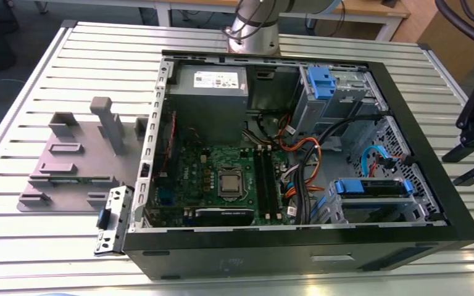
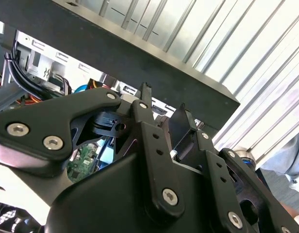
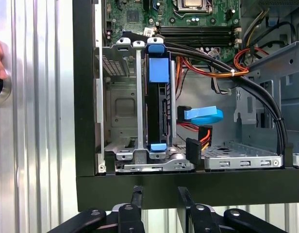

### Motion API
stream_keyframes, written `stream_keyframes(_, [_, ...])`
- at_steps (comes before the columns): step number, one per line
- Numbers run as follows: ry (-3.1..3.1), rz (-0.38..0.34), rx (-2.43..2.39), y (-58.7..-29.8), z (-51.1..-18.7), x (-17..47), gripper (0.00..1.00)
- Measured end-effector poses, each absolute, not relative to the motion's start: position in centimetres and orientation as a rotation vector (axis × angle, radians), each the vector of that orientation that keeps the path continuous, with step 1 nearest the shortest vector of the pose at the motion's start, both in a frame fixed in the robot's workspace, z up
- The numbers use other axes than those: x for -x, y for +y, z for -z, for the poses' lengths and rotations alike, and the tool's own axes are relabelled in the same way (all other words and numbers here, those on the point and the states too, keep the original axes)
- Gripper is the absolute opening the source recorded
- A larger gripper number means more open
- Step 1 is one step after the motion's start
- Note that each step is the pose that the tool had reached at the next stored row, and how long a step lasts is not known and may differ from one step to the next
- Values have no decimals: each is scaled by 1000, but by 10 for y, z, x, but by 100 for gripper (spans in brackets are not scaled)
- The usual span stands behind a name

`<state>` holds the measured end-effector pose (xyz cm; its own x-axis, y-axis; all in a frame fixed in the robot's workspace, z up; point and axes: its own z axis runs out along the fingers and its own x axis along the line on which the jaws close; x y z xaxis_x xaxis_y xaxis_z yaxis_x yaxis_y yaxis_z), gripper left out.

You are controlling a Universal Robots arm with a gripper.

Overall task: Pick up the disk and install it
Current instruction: 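Insert the first disk wire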

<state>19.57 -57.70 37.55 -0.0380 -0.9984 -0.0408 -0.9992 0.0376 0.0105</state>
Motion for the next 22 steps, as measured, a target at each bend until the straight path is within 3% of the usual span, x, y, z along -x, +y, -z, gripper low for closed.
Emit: stream_keyframes(22, [2247, -56, 2163, -576, -375, -199, 41])
